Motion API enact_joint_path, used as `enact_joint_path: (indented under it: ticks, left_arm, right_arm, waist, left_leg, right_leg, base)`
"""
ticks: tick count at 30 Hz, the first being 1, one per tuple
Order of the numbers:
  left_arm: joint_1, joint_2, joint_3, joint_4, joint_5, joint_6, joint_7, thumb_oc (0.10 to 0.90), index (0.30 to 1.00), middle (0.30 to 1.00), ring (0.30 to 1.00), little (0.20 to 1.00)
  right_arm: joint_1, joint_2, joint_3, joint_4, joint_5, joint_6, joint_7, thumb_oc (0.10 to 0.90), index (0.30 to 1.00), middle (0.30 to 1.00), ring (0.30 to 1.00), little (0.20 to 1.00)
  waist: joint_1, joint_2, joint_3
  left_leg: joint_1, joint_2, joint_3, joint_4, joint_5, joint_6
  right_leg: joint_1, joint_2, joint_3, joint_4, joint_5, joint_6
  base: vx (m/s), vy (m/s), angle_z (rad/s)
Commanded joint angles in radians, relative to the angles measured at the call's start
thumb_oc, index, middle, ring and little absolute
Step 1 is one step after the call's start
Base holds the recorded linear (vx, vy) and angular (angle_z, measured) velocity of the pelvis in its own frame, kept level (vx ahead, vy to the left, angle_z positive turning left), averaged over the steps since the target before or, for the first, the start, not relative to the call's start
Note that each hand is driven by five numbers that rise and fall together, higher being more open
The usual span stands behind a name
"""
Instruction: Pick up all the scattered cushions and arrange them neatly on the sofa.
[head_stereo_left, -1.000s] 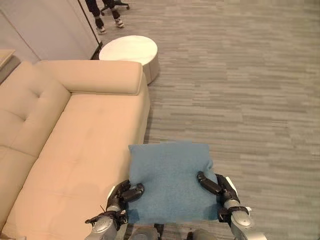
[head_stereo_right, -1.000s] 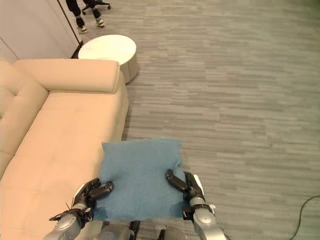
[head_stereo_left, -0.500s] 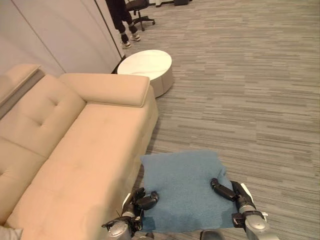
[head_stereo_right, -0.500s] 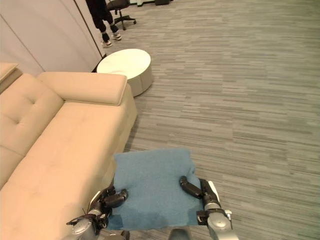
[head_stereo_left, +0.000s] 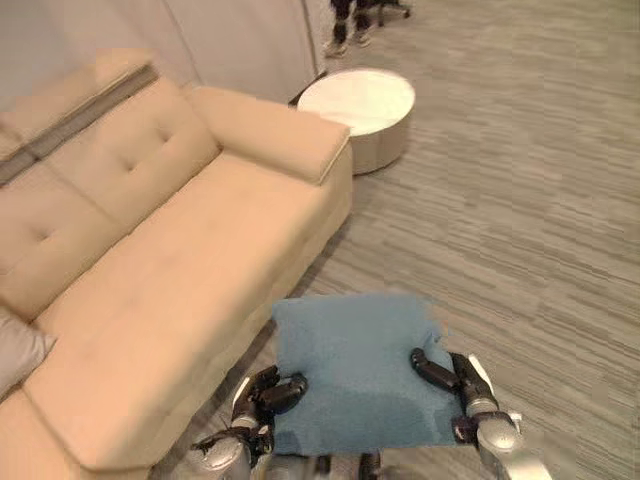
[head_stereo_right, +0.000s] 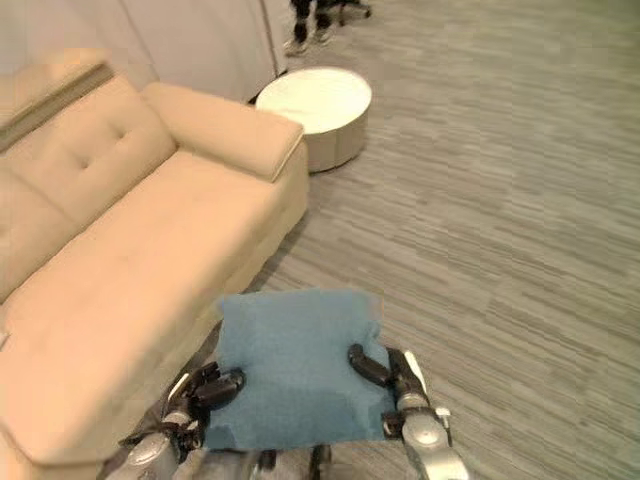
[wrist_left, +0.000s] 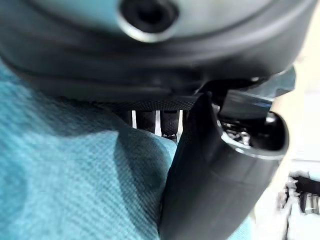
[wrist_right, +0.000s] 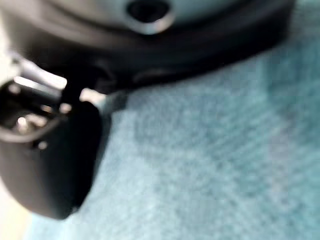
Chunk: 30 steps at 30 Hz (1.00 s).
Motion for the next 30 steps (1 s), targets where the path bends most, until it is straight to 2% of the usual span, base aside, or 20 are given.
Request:
enact_joint_path:
  ticks: [1,2,3,4,6,8,10,11,12,13,14,16,19,21,22,24,25,26,28,30]
  left_arm:
    - [-0.033,-0.004,0.002,-0.113,-0.004,-0.086,-0.031,0.4,0.3,0.3,0.3,0.3]
    - [-0.033,0.005,0.0,-0.115,0.003,-0.073,-0.028,0.4,0.3,0.3,0.3,0.3]
    - [-0.028,0.011,0.003,-0.119,0.006,-0.07,-0.026,0.4,0.3,0.3,0.3,0.3]
    - [-0.021,0.018,0.008,-0.127,0.014,-0.069,-0.027,0.4,0.3,0.3,0.3,0.3]
    - [-0.021,0.026,0.007,-0.134,0.012,-0.072,-0.022,0.4,0.3,0.3,0.3,0.3]
    - [-0.026,0.029,0.008,-0.134,0.014,-0.074,-0.019,0.4,0.3,0.3,0.3,0.3]
    - [-0.031,0.034,0.004,-0.133,0.018,-0.075,-0.025,0.4,0.3,0.3,0.3,0.3]
    - [-0.03,0.032,0.002,-0.131,0.026,-0.074,-0.026,0.4,0.3,0.3,0.3,0.3]
    - [-0.031,0.032,0.002,-0.131,0.026,-0.074,-0.026,0.4,0.3,0.3,0.3,0.3]
    - [-0.03,0.032,0.002,-0.131,0.031,-0.076,-0.03,0.4,0.3,0.3,0.3,0.3]
    - [-0.031,0.027,0.003,-0.125,0.037,-0.081,-0.034,0.4,0.3,0.3,0.3,0.3]
    - [-0.031,0.026,0.005,-0.12,0.041,-0.084,-0.034,0.4,0.3,0.3,0.3,0.3]
    - [-0.036,0.014,0.002,-0.112,0.03,-0.084,-0.042,0.4,0.3,0.3,0.3,0.3]
    - [-0.021,0.007,0.007,-0.12,0.025,-0.078,-0.057,0.4,0.3,0.3,0.3,0.3]
    - [-0.012,0.006,0.005,-0.141,0.001,-0.068,-0.05,0.4,0.3,0.3,0.3,0.3]
    - [-0.011,0.011,0.008,-0.153,0.0,-0.061,-0.047,0.4,0.3,0.3,0.3,0.3]
    - [-0.019,0.021,0.007,-0.168,-0.006,-0.059,-0.046,0.4,0.3,0.3,0.3,0.3]
    - [-0.019,0.021,0.007,-0.168,-0.006,-0.059,-0.046,0.4,0.3,0.3,0.3,0.3]
    - [-0.039,0.027,0.001,-0.169,-0.014,-0.063,-0.042,0.4,0.3,0.3,0.3,0.3]
    - [-0.047,0.027,-0.006,-0.168,-0.019,-0.065,-0.04,0.4,0.3,0.3,0.3,0.3]
  right_arm:
    - [-0.048,0.054,-0.004,-0.222,-0.002,-0.123,0.025,0.4,0.3,0.3,0.3,0.3]
    - [-0.038,0.06,-0.001,-0.234,-0.021,-0.113,0.035,0.4,0.3,0.3,0.3,0.3]
    - [-0.029,0.062,0.002,-0.237,-0.022,-0.11,0.037,0.4,0.3,0.3,0.3,0.3]
    - [-0.018,0.066,-0.004,-0.241,-0.024,-0.11,0.04,0.4,0.3,0.3,0.3,0.3]
    - [0.001,0.071,-0.012,-0.252,-0.021,-0.108,0.044,0.4,0.3,0.3,0.3,0.3]
    - [0.006,0.071,-0.014,-0.249,-0.015,-0.112,0.042,0.4,0.3,0.3,0.3,0.3]
    - [0.012,0.064,-0.03,-0.239,0.0,-0.109,0.043,0.4,0.3,0.3,0.3,0.3]
    - [0.015,0.061,-0.036,-0.237,0.002,-0.108,0.039,0.4,0.3,0.3,0.3,0.3]
    - [0.015,0.061,-0.036,-0.237,0.002,-0.108,0.039,0.4,0.3,0.3,0.3,0.3]
    - [0.016,0.058,-0.04,-0.232,0.003,-0.105,0.038,0.4,0.3,0.3,0.3,0.3]
    - [0.021,0.055,-0.05,-0.219,0.001,-0.103,0.034,0.4,0.3,0.3,0.3,0.3]
    - [0.019,0.049,-0.05,-0.206,-0.009,-0.102,0.033,0.4,0.3,0.3,0.3,0.3]
    - [0.034,0.042,-0.061,-0.193,-0.011,-0.101,0.049,0.4,0.3,0.3,0.3,0.3]
    - [0.039,0.031,-0.067,-0.184,0.001,-0.109,0.054,0.4,0.3,0.3,0.3,0.3]
    - [0.029,0.005,-0.062,-0.187,0.01,-0.116,0.044,0.4,0.3,0.3,0.3,0.3]
    - [0.02,-0.007,-0.058,-0.186,0.01,-0.113,0.036,0.4,0.3,0.3,0.3,0.3]
    - [0.019,-0.024,-0.068,-0.196,0.008,-0.104,0.023,0.4,0.3,0.3,0.3,0.3]
    - [0.019,-0.024,-0.068,-0.196,0.008,-0.104,0.023,0.4,0.3,0.3,0.3,0.3]
    - [0.011,-0.03,-0.07,-0.204,0.013,-0.107,0.019,0.4,0.3,0.3,0.3,0.3]
    - [0.005,-0.033,-0.065,-0.206,0.019,-0.115,0.016,0.4,0.3,0.3,0.3,0.3]
  waist:
    - [0.001,-0.03,-0.116]
    - [-0.015,-0.032,-0.116]
    - [-0.03,-0.023,-0.114]
    - [-0.044,-0.001,-0.111]
    - [-0.072,0.027,-0.096]
    - [-0.091,0.031,-0.088]
    - [-0.126,0.025,-0.076]
    - [-0.144,0.018,-0.07]
    - [-0.145,0.02,-0.07]
    - [-0.158,0.007,-0.073]
    - [-0.181,0.005,-0.063]
    - [-0.19,0.01,-0.058]
    - [-0.205,-0.011,-0.071]
    - [-0.204,-0.01,-0.08]
    - [-0.195,-0.024,-0.038]
    - [-0.192,-0.026,-0.02]
    - [-0.178,-0.026,0.009]
    - [-0.177,-0.025,0.009]
    - [-0.158,-0.029,0.018]
    - [-0.129,-0.022,0.01]
  left_leg:
    - [0.008,-0.046,-0.04,-0.061,0.072,0.072]
    - [0.062,-0.054,-0.038,-0.049,0.03,0.1]
    - [0.09,-0.057,-0.045,-0.051,0.017,0.111]
    - [0.122,-0.044,-0.056,-0.058,0.004,0.118]
    - [0.176,-0.028,-0.083,-0.073,-0.015,0.114]
    - [0.202,-0.026,-0.098,-0.072,-0.032,0.105]
    - [0.267,-0.017,-0.138,-0.071,-0.088,0.069]
    - [0.297,-0.016,-0.158,-0.078,-0.11,0.056]
    - [0.296,-0.014,-0.159,-0.08,-0.108,0.056]
    - [0.315,-0.017,-0.175,-0.092,-0.12,0.043]
    - [0.374,0.004,-0.204,-0.127,-0.143,0.022]
    - [0.41,0.026,-0.215,-0.147,-0.153,0.011]
    - [0.441,0.075,-0.263,-0.1,-0.184,-0.018]
    - [0.382,0.127,-0.267,0.069,-0.135,-0.037]
    - [0.213,0.157,-0.225,0.377,-0.021,-0.013]
    - [0.157,0.166,-0.198,0.472,-0.026,0.01]
    - [0.087,0.183,-0.125,0.519,-0.043,0.022]
    - [0.086,0.184,-0.125,0.521,-0.044,0.022]
    - [0.015,0.131,-0.092,0.461,-0.093,0.028]
    - [-0.038,0.09,-0.041,0.285,-0.094,0.03]
  right_leg:
    - [0.155,-0.093,-0.01,0.055,-0.028,0.155]
    - [0.092,-0.151,-0.025,0.288,0.109,0.229]
    - [0.063,-0.169,-0.023,0.379,0.177,0.242]
    - [0.021,-0.178,-0.024,0.465,0.216,0.241]
    - [-0.068,-0.219,-0.054,0.539,0.189,0.219]
    - [-0.099,-0.245,-0.068,0.495,0.161,0.202]
    - [-0.136,-0.276,-0.063,0.28,0.107,0.189]
    - [-0.163,-0.274,-0.036,0.157,0.126,0.196]
    - [-0.16,-0.272,-0.038,0.149,0.131,0.196]
    - [-0.186,-0.276,-0.006,0.047,0.161,0.21]
    - [-0.227,-0.275,0.035,-0.093,0.23,0.239]
    - [-0.253,-0.275,0.027,-0.119,0.264,0.248]
    - [-0.244,-0.245,0.063,-0.073,0.276,0.246]
    - [-0.216,-0.208,0.058,-0.045,0.242,0.217]
    - [-0.173,-0.211,0.027,-0.03,0.206,0.166]
    - [-0.156,-0.194,0.008,-0.027,0.179,0.141]
    - [-0.12,-0.173,-0.012,-0.016,0.13,0.116]
    - [-0.121,-0.172,-0.012,-0.015,0.129,0.116]
    - [-0.089,-0.167,-0.031,-0.009,0.084,0.111]
    - [-0.055,-0.157,-0.052,-0.007,0.044,0.119]
  base:
    - [0.38,0.047,-0.51]
    - [0.37,0.059,-0.31]
    - [0.49,0.078,-0.07]
    - [0.38,0.046,0.34]
    - [0.36,-0.011,0.38]
    - [0.32,-0.118,0.2]
    - [0.47,-0.279,0.28]
    - [0.29,-0.206,0.36]
    - [0.29,-0.223,0.27]
    - [0.45,-0.306,0.39]
    - [0.62,-0.413,0.44]
    - [0.42,-0.31,0.46]
    - [0.38,-0.38,0.63]
    - [0.32,-0.396,0.8]
    - [0.11,-0.308,0.38]
    - [0.1,-0.324,0.33]
    - [0.13,-0.311,0.31]
    - [0.18,-0.24,0.24]
    - [0.24,-0.096,0.54]
    - [0.4,-0.036,0.42]
